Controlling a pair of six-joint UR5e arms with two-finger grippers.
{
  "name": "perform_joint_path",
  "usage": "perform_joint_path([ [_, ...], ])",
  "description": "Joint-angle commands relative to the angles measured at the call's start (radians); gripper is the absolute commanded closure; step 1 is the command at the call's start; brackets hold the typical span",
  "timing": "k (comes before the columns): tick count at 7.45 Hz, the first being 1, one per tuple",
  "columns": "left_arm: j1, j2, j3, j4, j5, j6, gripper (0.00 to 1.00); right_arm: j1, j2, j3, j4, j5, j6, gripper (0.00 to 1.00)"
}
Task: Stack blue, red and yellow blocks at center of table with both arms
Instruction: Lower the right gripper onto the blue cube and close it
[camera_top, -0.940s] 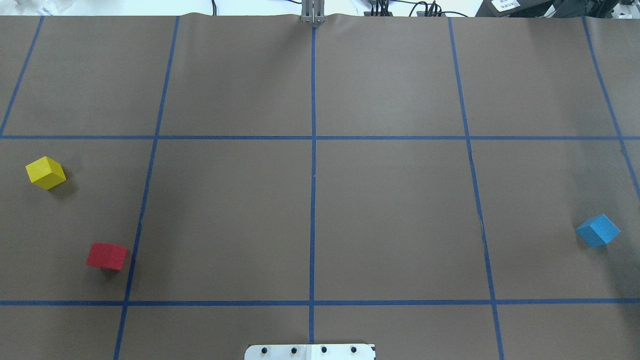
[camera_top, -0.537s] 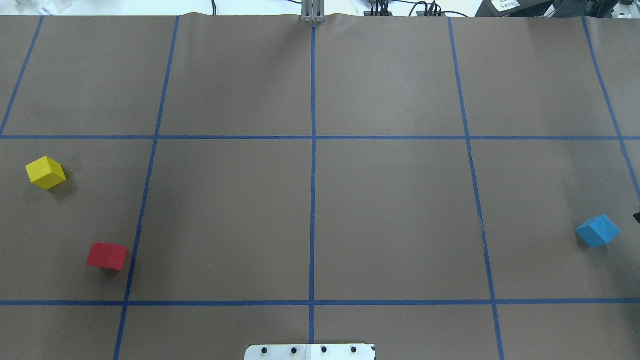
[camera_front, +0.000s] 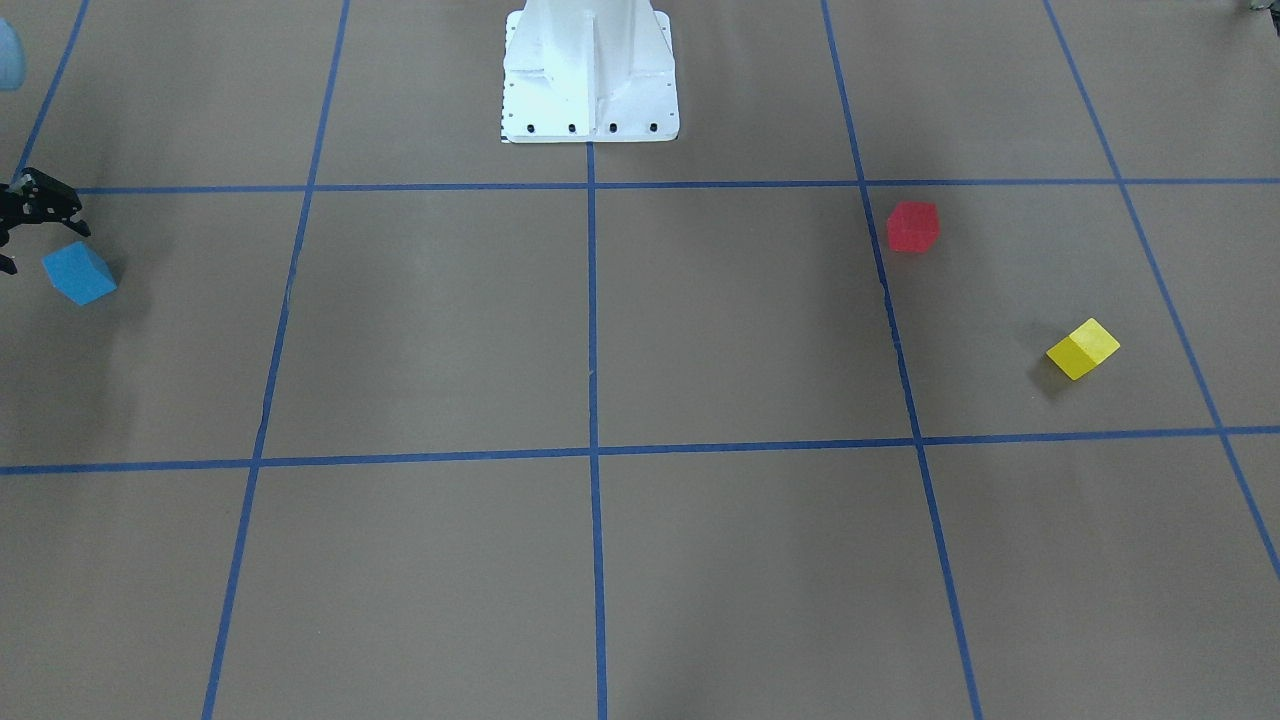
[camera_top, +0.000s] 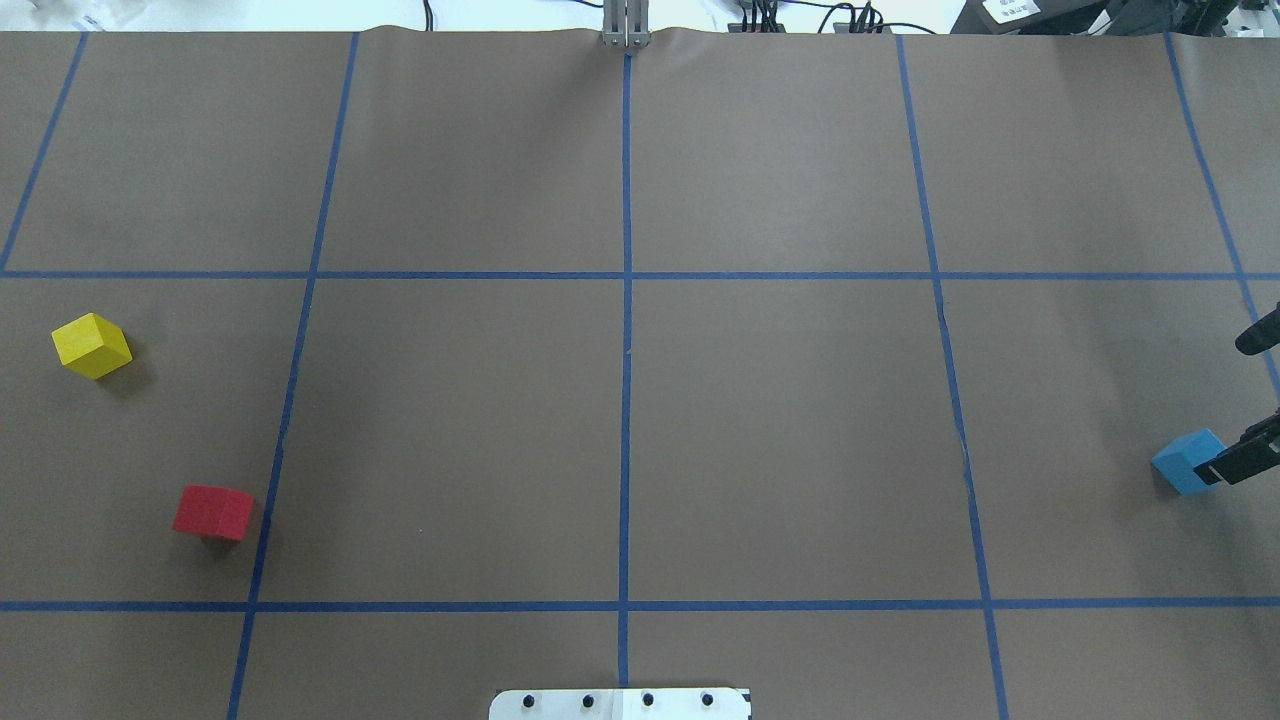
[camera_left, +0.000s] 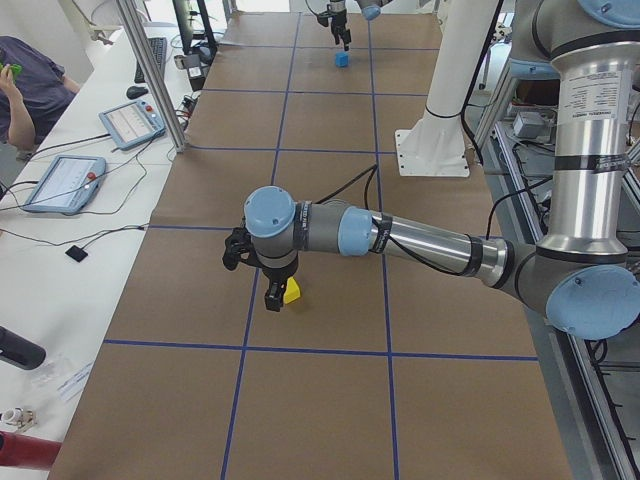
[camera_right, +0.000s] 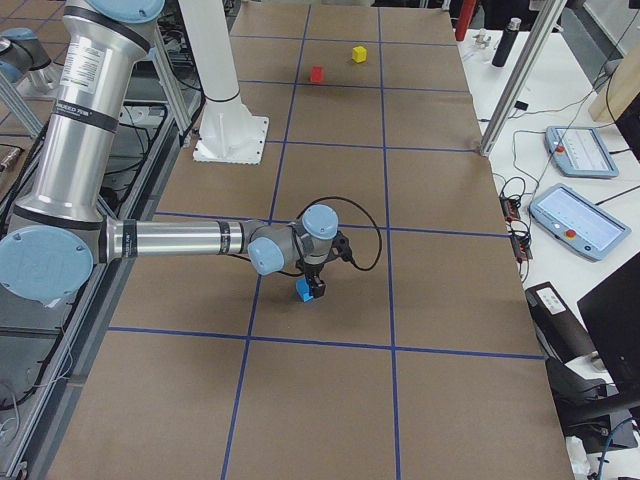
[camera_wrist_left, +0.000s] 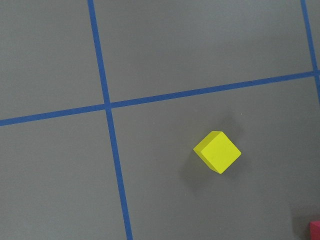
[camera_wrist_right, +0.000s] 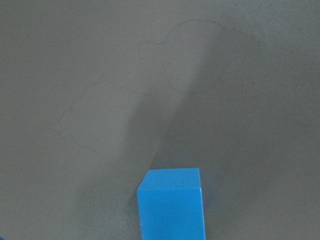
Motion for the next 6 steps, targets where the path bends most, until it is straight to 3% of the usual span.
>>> perform_joint_path([
  [1,0.0,0.0,0.002,0.0,0.0,0.0,0.0,-0.034,0.004,-0.02,0.001,-0.029,0.018,0.01],
  [6,0.002,0.0,0.003,0.0,0.0,0.0,0.0,-0.065,0.025,-0.057,0.003,-0.065,0.018,0.01],
])
